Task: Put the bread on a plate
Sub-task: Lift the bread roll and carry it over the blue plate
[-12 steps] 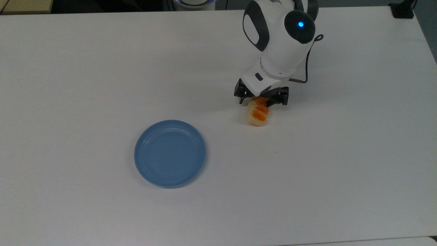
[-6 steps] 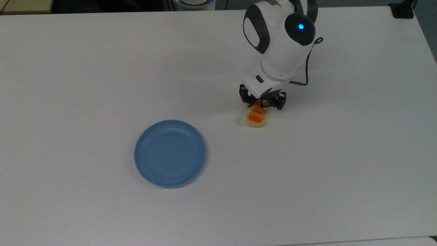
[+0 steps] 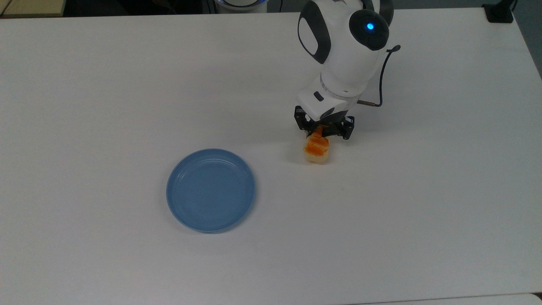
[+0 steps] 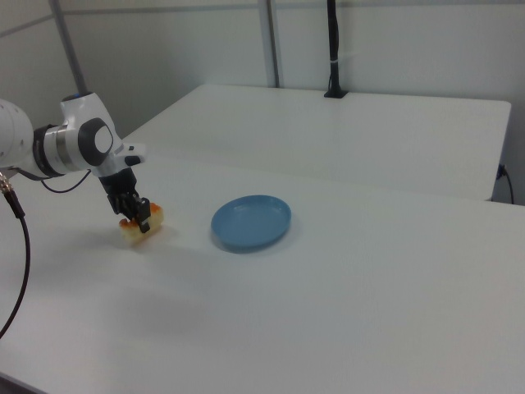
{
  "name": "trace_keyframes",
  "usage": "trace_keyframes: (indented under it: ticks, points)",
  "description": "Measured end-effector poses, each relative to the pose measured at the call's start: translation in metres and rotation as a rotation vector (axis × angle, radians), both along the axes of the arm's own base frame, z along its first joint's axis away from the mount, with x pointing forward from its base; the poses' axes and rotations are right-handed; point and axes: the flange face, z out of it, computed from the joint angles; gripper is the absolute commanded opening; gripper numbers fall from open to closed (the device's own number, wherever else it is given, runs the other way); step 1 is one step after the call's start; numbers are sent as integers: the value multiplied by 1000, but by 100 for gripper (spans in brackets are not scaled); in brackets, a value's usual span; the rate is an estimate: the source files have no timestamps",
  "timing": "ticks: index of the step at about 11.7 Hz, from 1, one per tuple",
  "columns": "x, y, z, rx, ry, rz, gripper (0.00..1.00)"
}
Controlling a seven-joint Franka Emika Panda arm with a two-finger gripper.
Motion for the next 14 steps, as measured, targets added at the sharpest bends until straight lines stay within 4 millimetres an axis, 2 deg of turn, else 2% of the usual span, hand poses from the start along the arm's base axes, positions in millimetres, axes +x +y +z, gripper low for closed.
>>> trace_keyframes:
  ticks: [2, 5, 8, 11, 14]
  points:
    - [11, -17, 13, 8, -24, -24, 29]
    - [34, -65, 53, 16, -74, -54, 29]
    - [43, -96, 69, 16, -92, -80, 29]
    - [48, -113, 75, 16, -101, -87, 29]
    - [49, -115, 76, 15, -102, -86, 29]
